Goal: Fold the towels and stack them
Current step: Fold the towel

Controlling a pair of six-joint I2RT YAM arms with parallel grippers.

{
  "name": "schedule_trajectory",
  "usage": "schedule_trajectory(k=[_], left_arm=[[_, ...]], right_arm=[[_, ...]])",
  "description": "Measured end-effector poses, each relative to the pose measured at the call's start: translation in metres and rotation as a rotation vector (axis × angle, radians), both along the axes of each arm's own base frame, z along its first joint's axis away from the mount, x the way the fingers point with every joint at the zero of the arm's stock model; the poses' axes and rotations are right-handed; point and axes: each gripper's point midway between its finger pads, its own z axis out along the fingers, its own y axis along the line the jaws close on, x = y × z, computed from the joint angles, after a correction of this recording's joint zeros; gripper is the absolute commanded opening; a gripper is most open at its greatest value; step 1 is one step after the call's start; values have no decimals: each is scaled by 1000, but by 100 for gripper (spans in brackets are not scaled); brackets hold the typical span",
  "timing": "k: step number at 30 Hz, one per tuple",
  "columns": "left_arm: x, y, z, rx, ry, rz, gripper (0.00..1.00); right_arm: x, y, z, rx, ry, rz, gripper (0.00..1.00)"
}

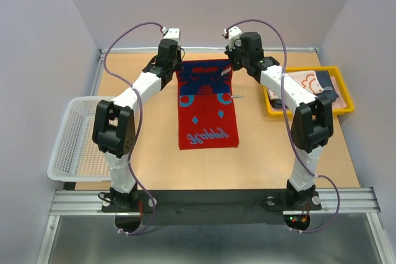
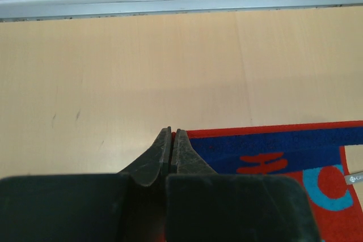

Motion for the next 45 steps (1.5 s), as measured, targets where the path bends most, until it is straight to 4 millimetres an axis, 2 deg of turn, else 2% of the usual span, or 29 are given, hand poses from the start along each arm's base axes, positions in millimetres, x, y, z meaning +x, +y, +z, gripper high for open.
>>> schedule_trajectory(k=[3,8,12,17,24,30,32,35,42,45], left_arm=[[1,-2,6,-18,-18,-10,0],[-18,-5,3,-63,4,-43,0],[-43,-8,-1,-113,65,-70,0],[-73,-11,-12,-166,141,-92,0],[-134,-14,-32,-238,241,-118,0],[-173,-12,-48,-283,290,-115,0],[-182,-12,-56,-282,311,-114,0],[-188,-11,-60,-280,330,-111,0],[-196,-9,-36,-298,282,-124,0],[-199,-8,-29,-304,273,-126,0]], right_arm=[[0,-2,5,-2,-28,0,0],[-20,-7,-11,-4,6,8,1],[-45,-11,-28,13,60,16,0],[-74,-16,-30,54,85,22,1],[-119,-19,-29,139,127,37,0],[-154,-16,-48,204,226,54,0],[-167,-16,-60,213,279,54,1],[-177,-16,-66,224,327,54,0],[-192,-15,-42,266,313,72,0],[-197,-14,-38,277,319,81,1]])
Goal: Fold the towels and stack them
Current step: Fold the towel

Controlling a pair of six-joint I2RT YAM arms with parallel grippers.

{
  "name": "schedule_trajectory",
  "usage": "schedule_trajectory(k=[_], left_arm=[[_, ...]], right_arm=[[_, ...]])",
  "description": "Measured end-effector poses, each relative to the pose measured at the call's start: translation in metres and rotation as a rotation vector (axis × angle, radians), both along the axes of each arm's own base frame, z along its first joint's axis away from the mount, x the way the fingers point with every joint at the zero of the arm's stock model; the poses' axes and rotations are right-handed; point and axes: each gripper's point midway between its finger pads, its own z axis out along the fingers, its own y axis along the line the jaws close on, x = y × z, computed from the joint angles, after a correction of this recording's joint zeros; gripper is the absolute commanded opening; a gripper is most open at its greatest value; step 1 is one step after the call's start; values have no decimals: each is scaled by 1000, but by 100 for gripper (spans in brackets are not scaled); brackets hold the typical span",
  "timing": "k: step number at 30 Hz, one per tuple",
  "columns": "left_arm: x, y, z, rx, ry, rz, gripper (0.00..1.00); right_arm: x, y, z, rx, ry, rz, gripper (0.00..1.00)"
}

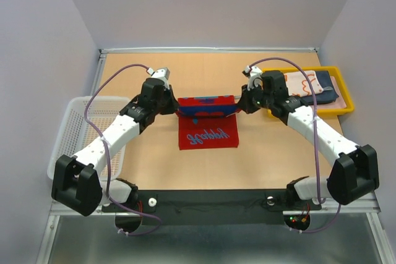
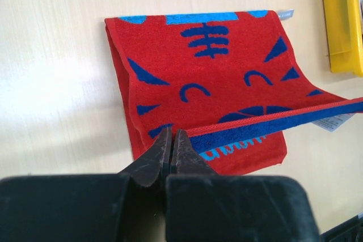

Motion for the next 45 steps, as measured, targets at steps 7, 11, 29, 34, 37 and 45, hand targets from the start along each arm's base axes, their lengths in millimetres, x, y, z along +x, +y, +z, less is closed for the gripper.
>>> schedule_trajectory(k=[7,11,29,34,37,45], left_arm=[[-16,-1,-24,8,64,-2,0],[-31,-6,-55,21,142,-7,0],[-44,-3,-104,74,269,64,0],[-30,-2,-69,68,199,95,0],[-26,1,-51,61,157,111,0],[-44,3,-71,52,209,98,0]], right_arm=[[-13,0,-18,18,86,-17,1],[-25,-4,-56,-6,208,-49,1],[-44,-1,-115,-8,452,-106,0],[-39,2,-87,27,390,-106,0],[-34,4,-69,49,350,-101,1],[-51,5,-83,62,420,-88,3]])
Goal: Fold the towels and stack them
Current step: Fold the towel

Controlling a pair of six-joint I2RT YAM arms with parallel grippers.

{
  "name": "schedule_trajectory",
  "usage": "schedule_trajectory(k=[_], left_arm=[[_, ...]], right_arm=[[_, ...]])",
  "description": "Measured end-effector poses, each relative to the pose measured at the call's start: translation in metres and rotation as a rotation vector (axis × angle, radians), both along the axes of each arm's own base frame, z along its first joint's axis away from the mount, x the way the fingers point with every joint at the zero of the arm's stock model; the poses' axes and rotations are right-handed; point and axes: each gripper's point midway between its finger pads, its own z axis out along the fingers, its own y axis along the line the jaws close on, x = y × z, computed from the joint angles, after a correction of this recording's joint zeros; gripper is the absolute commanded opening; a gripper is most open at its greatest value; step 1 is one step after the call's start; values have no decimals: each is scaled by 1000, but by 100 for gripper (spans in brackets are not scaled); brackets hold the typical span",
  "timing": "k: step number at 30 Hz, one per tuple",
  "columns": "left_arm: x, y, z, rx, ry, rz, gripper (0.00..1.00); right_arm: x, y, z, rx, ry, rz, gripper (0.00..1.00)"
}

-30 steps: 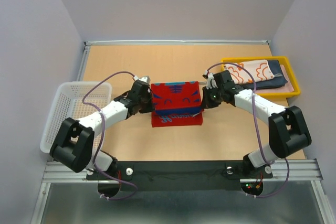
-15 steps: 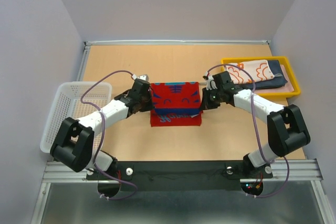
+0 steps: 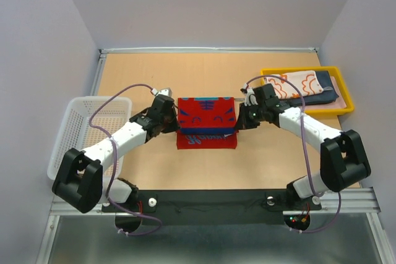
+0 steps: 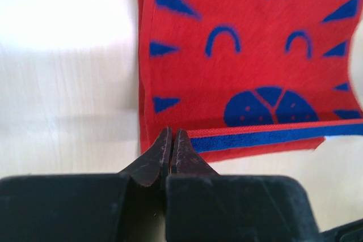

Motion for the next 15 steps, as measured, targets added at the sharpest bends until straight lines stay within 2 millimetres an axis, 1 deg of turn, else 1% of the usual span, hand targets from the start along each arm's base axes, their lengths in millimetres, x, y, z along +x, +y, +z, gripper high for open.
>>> schedule_trajectory(k=[4,5,6,7,8,9,10,11,12,13,15], left_arm=[[-21,0,-33,-3,92,-19,0],[-24,-1,-39,-4,106,-23,4],[-27,-2,-45,-5,121,-28,8],[-31,-3,-50,-5,139,-34,19],[-34,-3,-55,3,150,-38,27],[-37,0,-58,21,160,-33,36],[-40,3,-60,42,165,-28,57],[-44,6,-60,65,163,-23,63],[-48,9,-58,72,160,-7,64],[-50,9,-56,72,156,-5,64],[-60,8,-37,48,108,-8,69]], right_arm=[[-16,0,-28,-4,110,4,7],[-20,-1,-36,-10,142,3,9],[-23,-1,-43,-16,168,1,17],[-27,-2,-48,-19,194,-2,21],[-29,-3,-51,-25,204,0,32],[-31,-4,-52,-30,213,-2,37],[-34,-7,-53,-36,230,-6,41],[-36,-11,-53,-45,233,-17,49],[-39,-14,-51,-39,242,-27,52],[-41,-15,-50,-39,244,-27,54],[-48,-17,-37,-14,236,-28,54]])
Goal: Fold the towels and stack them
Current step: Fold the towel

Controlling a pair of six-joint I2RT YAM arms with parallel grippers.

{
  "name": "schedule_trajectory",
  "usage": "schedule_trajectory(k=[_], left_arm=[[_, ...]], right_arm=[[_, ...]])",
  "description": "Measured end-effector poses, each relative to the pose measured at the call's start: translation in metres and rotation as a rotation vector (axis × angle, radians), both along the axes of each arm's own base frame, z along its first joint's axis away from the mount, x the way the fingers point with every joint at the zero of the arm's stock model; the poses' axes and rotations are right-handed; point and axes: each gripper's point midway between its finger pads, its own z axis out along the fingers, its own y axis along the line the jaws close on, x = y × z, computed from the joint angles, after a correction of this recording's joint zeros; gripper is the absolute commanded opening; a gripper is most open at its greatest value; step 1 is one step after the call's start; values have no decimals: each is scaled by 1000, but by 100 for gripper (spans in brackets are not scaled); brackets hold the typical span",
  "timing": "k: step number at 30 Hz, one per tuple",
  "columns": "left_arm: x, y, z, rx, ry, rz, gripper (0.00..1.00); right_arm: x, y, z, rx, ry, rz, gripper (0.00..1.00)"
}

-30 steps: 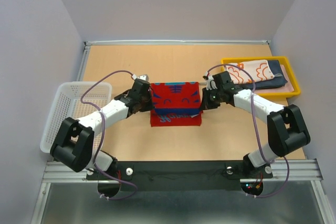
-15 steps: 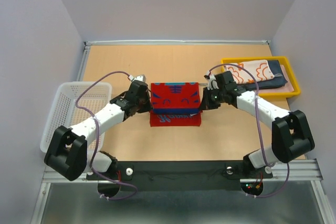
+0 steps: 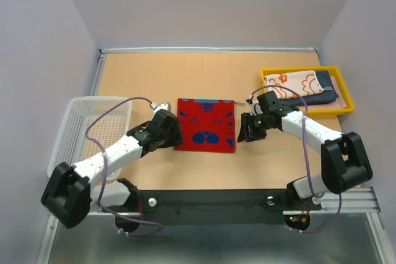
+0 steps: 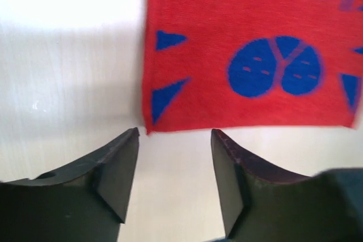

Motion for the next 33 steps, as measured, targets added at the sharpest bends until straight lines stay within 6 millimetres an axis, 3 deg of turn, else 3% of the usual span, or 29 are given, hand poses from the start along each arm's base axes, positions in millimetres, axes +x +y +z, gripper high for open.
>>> schedule_trajectory(k=[2,5,7,13,15,20,24,26,33], left_arm=[[-3,-3,22,-46,-59,0,80],[-2,-1,49,-103,-140,27,81],[1,3,52,-100,-161,53,78],[5,7,18,-7,-74,90,52],[7,6,11,1,-63,92,47],[19,-5,2,-10,-69,91,44],[22,-11,-20,-4,-37,87,41],[16,-10,-36,10,8,84,41],[8,-14,-39,-51,38,84,39]], right_arm=[[-4,6,18,44,-31,16,54],[-8,15,41,96,-85,31,53],[-10,20,44,106,-89,36,52],[-13,37,31,117,-42,28,37],[-14,44,25,132,-39,23,34],[-19,52,-2,133,6,13,26],[-24,48,-30,102,67,-7,22],[-23,49,-34,107,74,-19,22],[-30,44,-35,113,61,-62,23]])
